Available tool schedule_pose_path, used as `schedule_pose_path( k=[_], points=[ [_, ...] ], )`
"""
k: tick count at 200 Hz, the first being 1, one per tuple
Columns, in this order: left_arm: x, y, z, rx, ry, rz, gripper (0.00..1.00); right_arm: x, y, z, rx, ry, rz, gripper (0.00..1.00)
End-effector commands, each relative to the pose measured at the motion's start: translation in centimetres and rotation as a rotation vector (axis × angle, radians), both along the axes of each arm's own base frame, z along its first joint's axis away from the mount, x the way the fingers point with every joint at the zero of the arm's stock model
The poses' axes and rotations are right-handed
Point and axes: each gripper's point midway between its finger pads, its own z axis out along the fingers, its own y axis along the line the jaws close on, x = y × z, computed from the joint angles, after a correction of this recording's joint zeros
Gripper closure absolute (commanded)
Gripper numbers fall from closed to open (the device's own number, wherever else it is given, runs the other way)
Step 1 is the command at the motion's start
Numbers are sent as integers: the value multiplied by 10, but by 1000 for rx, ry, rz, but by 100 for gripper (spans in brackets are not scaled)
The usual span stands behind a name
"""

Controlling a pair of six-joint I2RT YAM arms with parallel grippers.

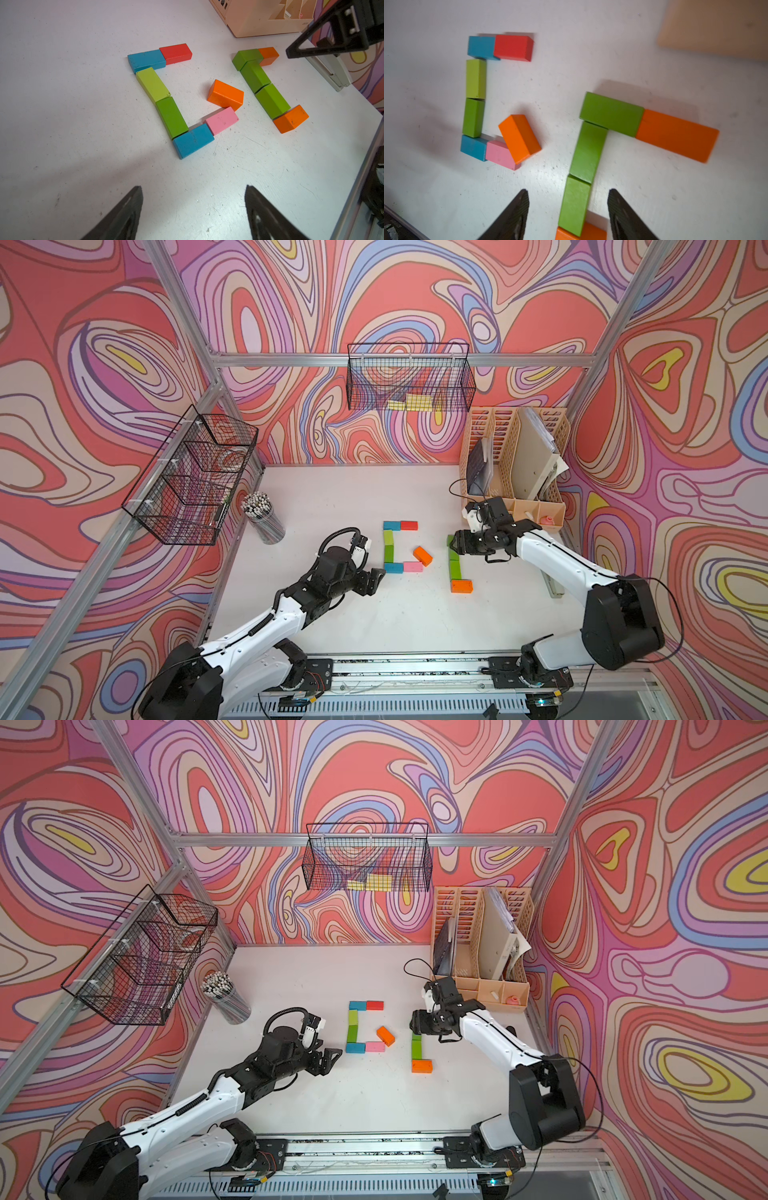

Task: Assemble the letter c with building blocks
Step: Pick up the building block from the center of the board.

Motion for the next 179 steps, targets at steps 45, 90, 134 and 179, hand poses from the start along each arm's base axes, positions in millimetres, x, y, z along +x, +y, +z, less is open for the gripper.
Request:
schedule_pose_path(
  k=[45, 90, 134, 179],
  points=[
    [-3, -2, 3, -30, 8, 0, 20, 28, 78, -11, -121, -66, 279, 39],
    [-3, 1, 3, -16, -5, 6, 20, 17, 78, -35, -184, 22, 341, 40],
    [-3, 1, 2, -12, -3, 2, 20, 9, 73, -51, -229, 70, 368, 43],
    [-2, 3, -1, 4, -2, 8, 20, 4, 86, -60, -195, 89, 411, 44]
  ],
)
